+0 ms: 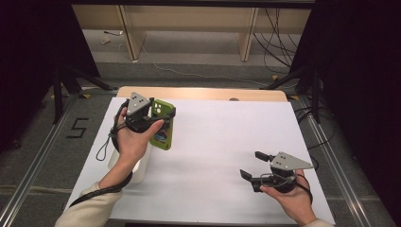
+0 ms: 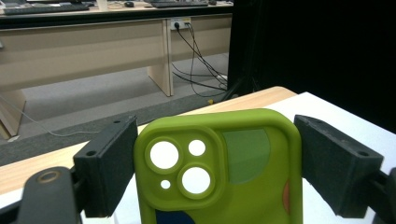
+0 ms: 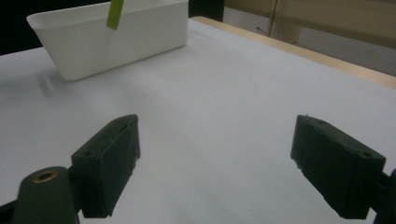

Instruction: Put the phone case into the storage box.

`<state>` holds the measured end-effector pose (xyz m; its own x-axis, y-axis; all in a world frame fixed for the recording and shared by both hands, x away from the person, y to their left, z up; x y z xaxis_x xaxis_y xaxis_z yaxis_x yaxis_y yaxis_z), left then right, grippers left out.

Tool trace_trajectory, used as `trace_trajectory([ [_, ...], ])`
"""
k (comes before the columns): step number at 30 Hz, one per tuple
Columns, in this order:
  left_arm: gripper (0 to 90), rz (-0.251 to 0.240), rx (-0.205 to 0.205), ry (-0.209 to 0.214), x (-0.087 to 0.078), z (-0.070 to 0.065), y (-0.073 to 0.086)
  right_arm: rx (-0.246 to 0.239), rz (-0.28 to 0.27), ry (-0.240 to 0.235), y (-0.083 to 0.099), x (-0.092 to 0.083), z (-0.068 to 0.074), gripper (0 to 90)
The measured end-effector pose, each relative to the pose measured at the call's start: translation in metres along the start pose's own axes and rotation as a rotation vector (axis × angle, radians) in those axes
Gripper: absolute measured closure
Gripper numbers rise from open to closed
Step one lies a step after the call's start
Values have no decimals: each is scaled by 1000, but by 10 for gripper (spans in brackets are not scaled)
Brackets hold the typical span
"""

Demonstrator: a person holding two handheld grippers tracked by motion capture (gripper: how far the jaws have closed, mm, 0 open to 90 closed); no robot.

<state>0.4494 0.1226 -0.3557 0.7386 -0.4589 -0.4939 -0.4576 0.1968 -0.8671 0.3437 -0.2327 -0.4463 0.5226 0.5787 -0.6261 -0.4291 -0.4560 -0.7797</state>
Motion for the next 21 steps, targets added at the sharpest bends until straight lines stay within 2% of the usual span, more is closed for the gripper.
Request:
trace_trajectory([
  [21, 161, -32, -12, -62, -14, 18, -9, -1, -1, 1, 0, 0, 0, 165],
])
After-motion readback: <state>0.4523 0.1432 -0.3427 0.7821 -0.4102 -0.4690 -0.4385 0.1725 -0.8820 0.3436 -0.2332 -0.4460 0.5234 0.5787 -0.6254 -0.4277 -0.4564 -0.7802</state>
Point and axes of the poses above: each handheld gripper's, and its own axes: x roughly forward along the jaws, y roughly out of its underside, z roughly to its left, the point moved 4 cm from there along x, roughly forward along the jaws, and after that the axes turned 15 degrees about z, right-handed, at the moved point
